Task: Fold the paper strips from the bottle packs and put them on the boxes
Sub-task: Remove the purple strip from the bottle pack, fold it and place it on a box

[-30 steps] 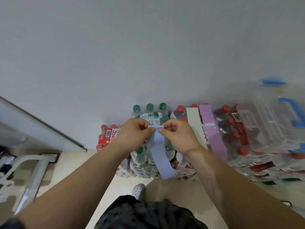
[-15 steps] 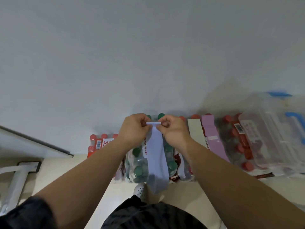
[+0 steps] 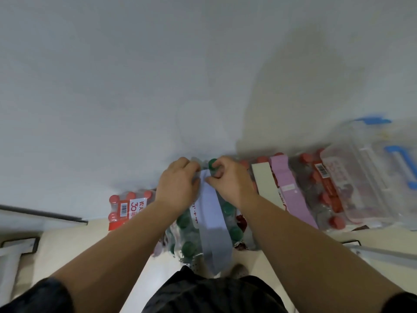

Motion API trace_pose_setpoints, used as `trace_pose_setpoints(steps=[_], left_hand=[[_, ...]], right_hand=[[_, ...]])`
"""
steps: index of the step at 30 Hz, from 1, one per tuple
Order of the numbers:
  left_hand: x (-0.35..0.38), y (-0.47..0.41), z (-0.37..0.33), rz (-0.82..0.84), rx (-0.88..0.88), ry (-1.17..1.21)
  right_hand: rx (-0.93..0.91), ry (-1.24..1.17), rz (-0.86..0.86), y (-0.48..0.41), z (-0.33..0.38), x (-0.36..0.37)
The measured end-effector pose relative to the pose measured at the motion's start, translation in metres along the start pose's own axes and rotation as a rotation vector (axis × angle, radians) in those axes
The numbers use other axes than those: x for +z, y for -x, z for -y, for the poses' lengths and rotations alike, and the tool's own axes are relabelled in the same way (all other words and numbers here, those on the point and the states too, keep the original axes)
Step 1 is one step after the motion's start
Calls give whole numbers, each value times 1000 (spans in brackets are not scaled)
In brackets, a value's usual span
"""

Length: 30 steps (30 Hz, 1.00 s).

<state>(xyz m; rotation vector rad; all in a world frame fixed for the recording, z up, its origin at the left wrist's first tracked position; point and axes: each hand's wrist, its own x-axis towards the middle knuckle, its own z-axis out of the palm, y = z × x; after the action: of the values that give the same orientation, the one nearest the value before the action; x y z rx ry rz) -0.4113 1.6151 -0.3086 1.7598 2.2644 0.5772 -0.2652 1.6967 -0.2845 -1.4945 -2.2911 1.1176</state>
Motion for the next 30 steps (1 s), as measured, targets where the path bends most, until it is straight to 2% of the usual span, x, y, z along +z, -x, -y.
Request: trace_pose_setpoints(steps=[3, 6, 9, 12, 16, 19, 22, 25, 30], left_hand=[[-3, 6, -6, -11, 41, -100], [-8, 9, -15, -34, 77, -187], [-10, 6, -33, -21, 129, -200], [-7, 1, -60, 1, 156, -167], [3, -16, -105, -1, 139, -11], [16, -37, -136, 63, 109, 108], [33, -59, -155, 114, 60, 111], [49, -74, -168, 156, -9, 82], [68, -84, -180, 164, -54, 51]], right_hand=[[48, -72, -29, 8, -12, -14], [87, -107, -158, 23, -36, -39], [114, -57, -246, 36, -60, -71], [180, -69, -263, 39, -82, -97], [187, -48, -233, 28, -102, -119], [158, 18, -189, 6, -111, -125], [116, 185, -136, -14, -119, -128], [79, 230, -93, -28, -122, -134], [23, 440, -13, -39, -124, -142]])
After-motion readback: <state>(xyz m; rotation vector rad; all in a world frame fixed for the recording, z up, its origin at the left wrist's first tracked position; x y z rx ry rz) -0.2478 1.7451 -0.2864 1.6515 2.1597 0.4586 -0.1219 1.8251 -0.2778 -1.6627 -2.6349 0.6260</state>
